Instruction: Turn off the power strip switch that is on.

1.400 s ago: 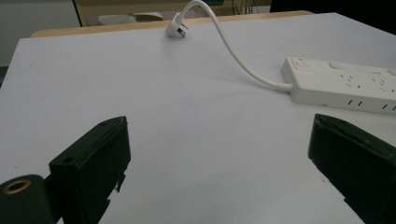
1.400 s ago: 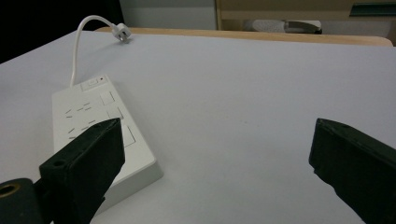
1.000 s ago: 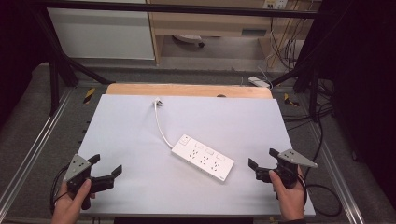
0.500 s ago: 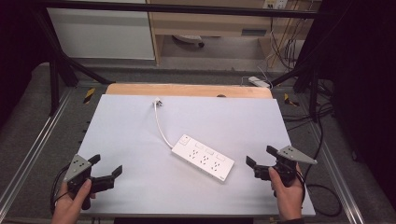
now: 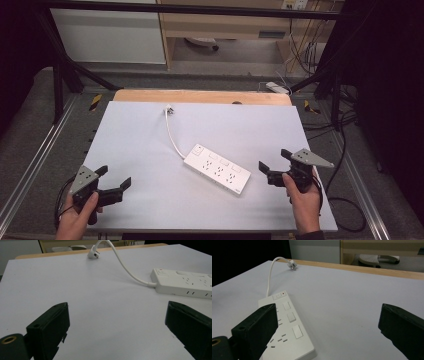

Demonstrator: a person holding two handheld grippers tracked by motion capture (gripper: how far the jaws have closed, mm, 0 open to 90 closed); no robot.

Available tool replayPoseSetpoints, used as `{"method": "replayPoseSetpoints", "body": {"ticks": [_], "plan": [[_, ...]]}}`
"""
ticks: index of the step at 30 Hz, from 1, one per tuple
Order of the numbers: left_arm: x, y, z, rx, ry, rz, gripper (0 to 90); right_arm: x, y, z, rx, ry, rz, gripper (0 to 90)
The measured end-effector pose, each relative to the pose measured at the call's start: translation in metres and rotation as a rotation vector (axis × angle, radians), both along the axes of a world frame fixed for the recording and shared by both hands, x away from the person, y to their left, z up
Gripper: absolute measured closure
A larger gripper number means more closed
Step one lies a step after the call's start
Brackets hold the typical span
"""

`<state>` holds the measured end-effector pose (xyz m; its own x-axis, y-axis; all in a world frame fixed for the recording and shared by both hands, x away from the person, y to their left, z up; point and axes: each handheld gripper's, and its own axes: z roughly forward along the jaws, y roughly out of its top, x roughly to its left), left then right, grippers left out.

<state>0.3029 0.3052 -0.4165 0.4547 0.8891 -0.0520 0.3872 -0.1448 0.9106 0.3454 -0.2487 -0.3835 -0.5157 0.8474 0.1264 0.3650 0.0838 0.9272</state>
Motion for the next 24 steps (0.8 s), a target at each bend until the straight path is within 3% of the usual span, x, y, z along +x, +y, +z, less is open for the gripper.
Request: {"method": "replayPoseSetpoints", "body": {"ticks": [24], "plan": [[0.000, 0.000, 0.000, 0.004, 0.002, -0.006, 5.6, 0.019, 0.028, 0.007, -0.032, 0.009, 0.067, 2.4]]}}
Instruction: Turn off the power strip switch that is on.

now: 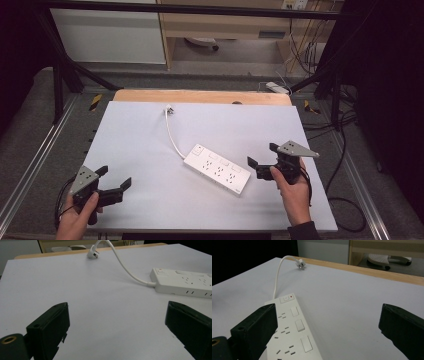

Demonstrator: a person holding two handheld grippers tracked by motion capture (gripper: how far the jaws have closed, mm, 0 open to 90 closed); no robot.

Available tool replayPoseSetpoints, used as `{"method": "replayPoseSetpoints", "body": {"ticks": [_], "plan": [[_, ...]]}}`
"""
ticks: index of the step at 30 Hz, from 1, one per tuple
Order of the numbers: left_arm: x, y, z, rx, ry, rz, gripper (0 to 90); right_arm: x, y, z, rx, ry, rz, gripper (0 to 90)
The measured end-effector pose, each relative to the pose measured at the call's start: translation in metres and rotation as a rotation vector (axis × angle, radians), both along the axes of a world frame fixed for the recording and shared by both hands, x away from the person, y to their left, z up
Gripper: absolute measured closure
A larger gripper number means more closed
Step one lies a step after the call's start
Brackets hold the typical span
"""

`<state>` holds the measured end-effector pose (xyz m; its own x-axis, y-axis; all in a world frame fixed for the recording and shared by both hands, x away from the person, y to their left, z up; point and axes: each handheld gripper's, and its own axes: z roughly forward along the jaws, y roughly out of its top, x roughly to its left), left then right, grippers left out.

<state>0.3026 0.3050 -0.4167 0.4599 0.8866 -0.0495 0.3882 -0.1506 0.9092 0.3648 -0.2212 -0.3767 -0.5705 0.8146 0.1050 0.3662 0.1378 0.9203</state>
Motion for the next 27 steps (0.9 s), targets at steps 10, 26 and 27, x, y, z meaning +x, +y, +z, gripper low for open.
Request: {"method": "replayPoseSetpoints", "body": {"ticks": [10, 26, 27], "plan": [[0.000, 0.000, 0.000, -0.001, 0.000, 0.001, 5.6, 0.006, 0.010, -0.001, -0.016, 0.004, 0.012, 2.2], [0.000, -0.001, -0.001, 0.008, 0.003, -0.002, 5.6, 0.014, 0.020, -0.004, -0.022, 0.002, 0.021, 2.2], [0.000, -0.001, -0.001, 0.008, 0.003, -0.003, 5.6, 0.015, 0.021, -0.004, -0.025, -0.002, 0.019, 2.2]]}}
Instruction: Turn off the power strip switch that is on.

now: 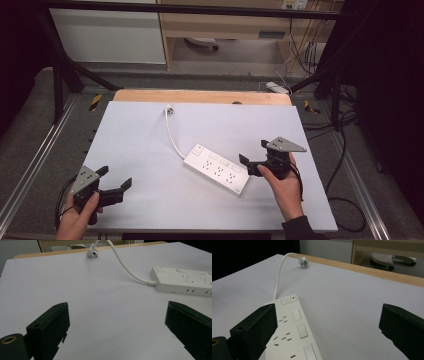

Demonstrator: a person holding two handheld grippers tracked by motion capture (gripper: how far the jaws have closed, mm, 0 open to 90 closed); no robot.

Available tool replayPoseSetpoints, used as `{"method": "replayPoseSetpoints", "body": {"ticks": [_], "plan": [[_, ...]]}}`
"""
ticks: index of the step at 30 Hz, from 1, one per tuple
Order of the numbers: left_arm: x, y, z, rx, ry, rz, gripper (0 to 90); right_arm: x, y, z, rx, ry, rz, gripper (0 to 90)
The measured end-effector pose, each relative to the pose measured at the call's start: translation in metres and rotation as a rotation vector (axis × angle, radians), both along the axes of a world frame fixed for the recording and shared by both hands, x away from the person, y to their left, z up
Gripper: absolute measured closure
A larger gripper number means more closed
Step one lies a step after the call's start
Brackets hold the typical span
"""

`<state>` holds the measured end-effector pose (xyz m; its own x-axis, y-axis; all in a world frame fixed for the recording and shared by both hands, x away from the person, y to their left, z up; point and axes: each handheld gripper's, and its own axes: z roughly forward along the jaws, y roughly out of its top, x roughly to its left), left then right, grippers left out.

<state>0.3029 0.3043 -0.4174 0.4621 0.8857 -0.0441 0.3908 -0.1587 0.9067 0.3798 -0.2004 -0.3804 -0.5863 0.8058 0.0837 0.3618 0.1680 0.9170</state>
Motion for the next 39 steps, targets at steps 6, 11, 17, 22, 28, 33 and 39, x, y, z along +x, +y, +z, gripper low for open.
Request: {"method": "replayPoseSetpoints", "body": {"ticks": [6, 11, 17, 22, 28, 33, 39], "plan": [[0.000, 0.000, 0.000, -0.001, -0.001, -0.002, 5.7, 0.005, 0.010, -0.001, 0.001, -0.008, 0.009, 2.3], [0.000, 0.000, 0.000, 0.001, -0.001, -0.004, 5.7, 0.008, 0.016, -0.001, -0.002, -0.015, 0.015, 2.9], [0.000, -0.001, 0.000, 0.003, 0.001, -0.007, 5.7, 0.011, 0.024, -0.002, -0.006, -0.018, 0.028, 3.8], [0.000, -0.001, 0.000, 0.008, 0.000, -0.005, 5.7, 0.013, 0.029, -0.003, -0.009, -0.016, 0.039, 3.8], [0.000, -0.001, -0.001, 0.004, 0.002, -0.009, 5.7, 0.014, 0.033, -0.005, -0.014, -0.005, 0.052, 3.7], [0.000, -0.001, 0.000, 0.012, -0.002, -0.006, 5.7, 0.014, 0.036, -0.008, -0.024, 0.003, 0.056, 5.2], [0.000, -0.001, 0.000, 0.009, -0.005, -0.007, 5.7, 0.013, 0.041, -0.011, -0.034, 0.011, 0.081, 12.7]]}}
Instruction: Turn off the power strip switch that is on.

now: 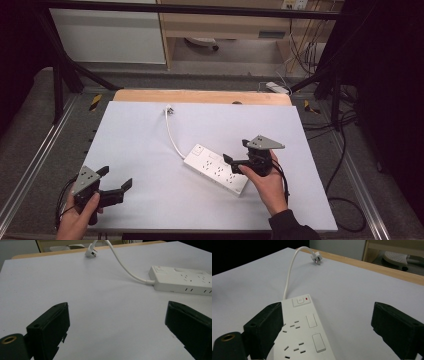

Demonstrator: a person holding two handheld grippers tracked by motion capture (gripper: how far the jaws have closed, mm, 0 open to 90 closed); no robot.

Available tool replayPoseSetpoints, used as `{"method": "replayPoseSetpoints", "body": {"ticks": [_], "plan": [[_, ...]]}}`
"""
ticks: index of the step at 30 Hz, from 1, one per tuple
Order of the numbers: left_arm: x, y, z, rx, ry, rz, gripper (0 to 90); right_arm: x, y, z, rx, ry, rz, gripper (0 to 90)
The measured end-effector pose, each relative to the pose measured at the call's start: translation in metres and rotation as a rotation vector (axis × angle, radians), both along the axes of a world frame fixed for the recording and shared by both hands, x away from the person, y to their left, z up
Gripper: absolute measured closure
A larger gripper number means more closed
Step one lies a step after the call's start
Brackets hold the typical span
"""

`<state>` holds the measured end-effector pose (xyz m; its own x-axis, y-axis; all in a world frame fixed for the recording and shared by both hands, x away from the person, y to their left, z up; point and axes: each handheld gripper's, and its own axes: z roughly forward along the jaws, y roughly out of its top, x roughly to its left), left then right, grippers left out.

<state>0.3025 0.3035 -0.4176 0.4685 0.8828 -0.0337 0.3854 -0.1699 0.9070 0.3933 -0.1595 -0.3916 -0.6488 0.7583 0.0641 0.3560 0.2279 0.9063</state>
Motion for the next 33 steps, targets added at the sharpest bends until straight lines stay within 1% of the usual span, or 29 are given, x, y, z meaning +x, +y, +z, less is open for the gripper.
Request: {"method": "replayPoseSetpoints", "body": {"ticks": [6, 7, 8, 9, 10, 13, 14, 16, 17, 18, 19, 20, 21, 23, 24, 25, 27, 29, 33], "plan": [[0.000, 0.000, 0.000, -0.001, -0.001, -0.001, 5.7, -0.002, 0.004, -0.001, -0.007, -0.011, 0.027, 26.8], [0.000, 0.000, 0.000, 0.000, -0.001, -0.001, 5.7, -0.002, 0.005, -0.002, -0.002, -0.015, 0.035, 31.3], [0.000, 0.000, 0.000, 0.000, 0.000, -0.001, 5.7, -0.002, 0.005, -0.002, -0.002, -0.015, 0.035, 31.3], [0.000, 0.000, 0.000, 0.000, -0.001, 0.000, 5.7, -0.002, 0.005, -0.002, -0.002, -0.016, 0.040, 33.3], [0.000, 0.000, 0.000, 0.000, -0.001, 0.000, 5.7, -0.003, 0.006, -0.002, -0.002, -0.019, 0.045, 37.7], [0.000, 0.000, 0.000, 0.001, -0.002, -0.002, 5.7, -0.003, 0.006, -0.002, 0.001, -0.017, 0.053, 40.3], [0.000, 0.000, 0.000, 0.000, -0.001, -0.002, 5.7, -0.003, 0.007, -0.003, 0.002, -0.020, 0.065, 41.5], [0.000, 0.000, 0.000, 0.000, -0.001, -0.001, 5.7, -0.003, 0.007, -0.003, 0.001, -0.020, 0.066, 42.8], [0.000, 0.000, 0.000, -0.001, -0.001, -0.001, 5.7, -0.003, 0.007, -0.004, 0.002, -0.019, 0.068, 44.8], [0.000, 0.000, 0.000, 0.000, -0.002, -0.002, 5.7, -0.003, 0.008, -0.004, -0.003, -0.020, 0.071, 49.3], [0.000, 0.000, 0.000, 0.000, -0.002, -0.003, 5.7, -0.003, 0.008, -0.004, -0.003, -0.020, 0.071, 49.3], [0.000, 0.000, 0.000, 0.001, -0.001, -0.003, 5.7, -0.004, 0.008, -0.006, -0.005, -0.020, 0.073, 53.5], [0.000, 0.000, 0.000, 0.001, -0.001, -0.003, 5.7, -0.004, 0.008, -0.006, -0.005, -0.020, 0.073, 53.5], [0.000, 0.000, 0.000, 0.001, -0.002, -0.003, 5.7, -0.004, 0.009, -0.007, -0.009, -0.020, 0.073, 58.3], [0.000, 0.000, 0.000, 0.000, -0.002, -0.004, 5.7, -0.004, 0.009, -0.008, -0.012, -0.024, 0.074, 63.1], [0.000, 0.000, 0.000, 0.000, -0.002, -0.004, 5.7, -0.004, 0.009, -0.008, -0.012, -0.024, 0.074, 63.1], [0.000, 0.000, 0.000, 0.000, -0.002, -0.003, 5.7, -0.004, 0.009, -0.009, -0.018, -0.020, 0.071, 67.1], [0.000, 0.000, 0.000, 0.001, -0.002, -0.002, 5.7, -0.004, 0.008, -0.012, -0.013, -0.020, 0.073, 70.8], [0.000, 0.000, 0.000, -0.001, -0.003, -0.003, 5.7, -0.003, 0.008, -0.014, -0.007, -0.016, 0.071, 73.5]]}}
